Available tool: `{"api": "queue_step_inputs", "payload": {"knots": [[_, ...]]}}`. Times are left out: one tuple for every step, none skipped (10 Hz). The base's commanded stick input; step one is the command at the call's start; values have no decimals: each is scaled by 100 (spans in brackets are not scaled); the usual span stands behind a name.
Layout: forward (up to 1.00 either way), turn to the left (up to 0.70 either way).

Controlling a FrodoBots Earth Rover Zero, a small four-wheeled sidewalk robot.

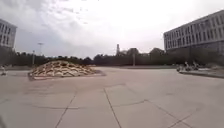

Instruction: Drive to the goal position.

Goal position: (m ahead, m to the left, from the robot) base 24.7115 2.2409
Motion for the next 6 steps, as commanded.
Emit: {"api": "queue_step_inputs", "payload": {"knots": [[70,0],[70,0],[70,0],[70,0],[70,0],[70,0]]}}
